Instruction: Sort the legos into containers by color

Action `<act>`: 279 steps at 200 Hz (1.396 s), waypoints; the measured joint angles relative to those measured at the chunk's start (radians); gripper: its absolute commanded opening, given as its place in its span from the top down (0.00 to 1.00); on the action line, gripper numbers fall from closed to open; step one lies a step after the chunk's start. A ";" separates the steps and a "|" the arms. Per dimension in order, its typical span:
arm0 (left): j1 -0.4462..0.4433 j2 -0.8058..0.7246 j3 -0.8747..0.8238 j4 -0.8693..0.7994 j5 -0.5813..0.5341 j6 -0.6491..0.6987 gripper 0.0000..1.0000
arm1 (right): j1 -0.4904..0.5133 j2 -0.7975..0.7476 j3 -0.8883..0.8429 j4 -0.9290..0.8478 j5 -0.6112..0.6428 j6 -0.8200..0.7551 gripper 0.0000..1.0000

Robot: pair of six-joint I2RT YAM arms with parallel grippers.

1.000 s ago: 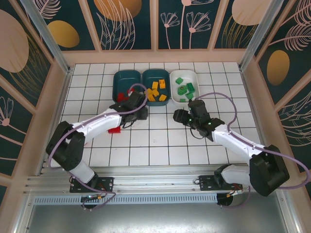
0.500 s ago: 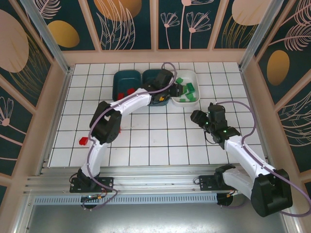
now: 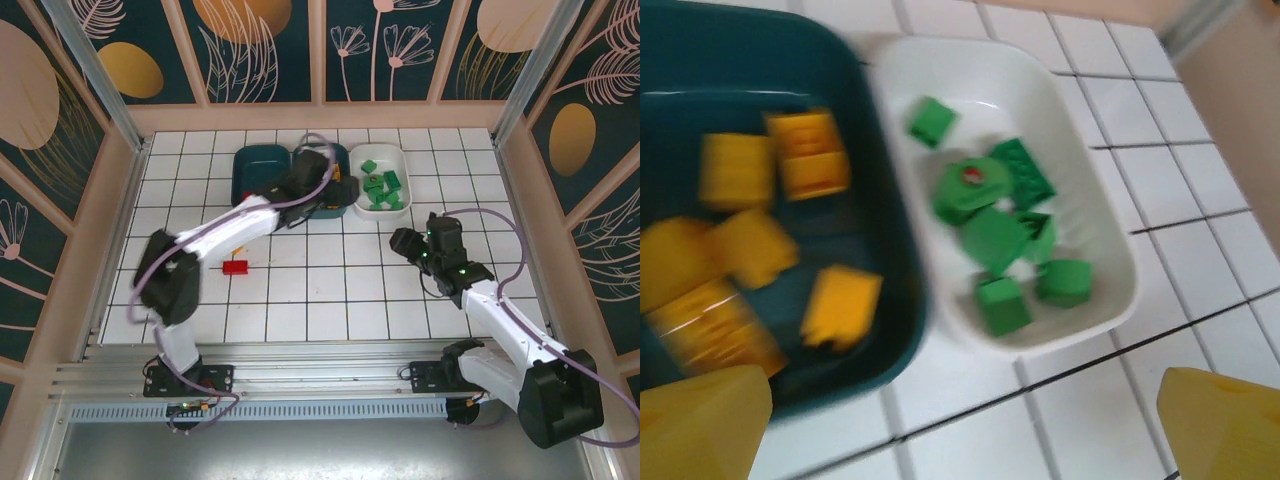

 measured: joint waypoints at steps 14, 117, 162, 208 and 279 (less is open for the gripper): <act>0.039 -0.199 -0.195 0.016 -0.061 -0.050 0.02 | 0.057 0.019 0.000 0.027 0.003 0.001 0.36; 0.298 -0.450 -0.737 -0.059 -0.142 -0.257 0.16 | 0.259 0.283 0.074 0.193 0.005 0.001 0.36; 0.349 -0.293 -0.697 -0.003 -0.142 -0.235 0.33 | 0.271 0.273 0.071 0.193 0.010 0.004 0.36; 0.359 -0.177 -0.657 0.062 -0.130 -0.193 0.37 | 0.272 0.234 0.065 0.188 0.029 0.005 0.36; 0.380 -0.107 -0.603 0.088 -0.118 -0.154 0.35 | 0.273 0.249 0.071 0.180 0.029 0.001 0.36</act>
